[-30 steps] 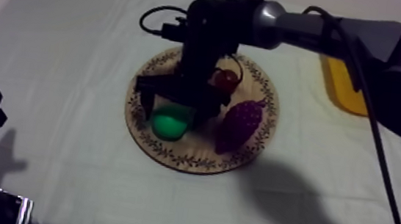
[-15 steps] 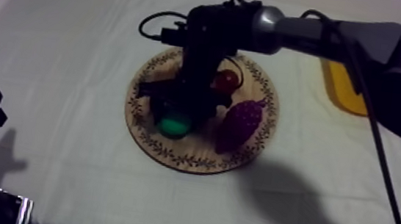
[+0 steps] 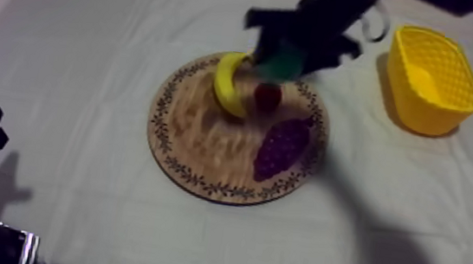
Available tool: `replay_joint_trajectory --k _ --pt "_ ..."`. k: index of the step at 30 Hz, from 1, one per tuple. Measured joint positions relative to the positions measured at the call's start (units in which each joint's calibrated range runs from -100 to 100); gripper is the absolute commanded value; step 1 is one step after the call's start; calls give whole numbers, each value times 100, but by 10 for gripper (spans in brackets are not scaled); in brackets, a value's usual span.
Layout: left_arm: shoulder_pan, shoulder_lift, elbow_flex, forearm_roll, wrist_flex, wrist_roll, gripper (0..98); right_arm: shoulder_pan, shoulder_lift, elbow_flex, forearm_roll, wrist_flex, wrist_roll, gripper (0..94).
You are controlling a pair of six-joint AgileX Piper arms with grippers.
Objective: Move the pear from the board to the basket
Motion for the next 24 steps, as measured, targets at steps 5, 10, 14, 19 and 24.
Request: replay_joint_trajectory --k 5,10,14,19,24 --pt "0 0 0 0 0 0 1 689 -1042 687 226 -436 209 424" --pt "0 0 0 0 0 0 1 1445 -1717 1471 453 -1155 388 399" --pt "0 0 0 0 0 0 1 1969 -1784 2024 602 -1709 391 383" --pt "0 0 0 0 0 0 1 2408 -1466 2394 883 -2254 224 373" --pt "0 0 0 0 0 0 1 2557 -1060 2402 1114 -2550 41 419"
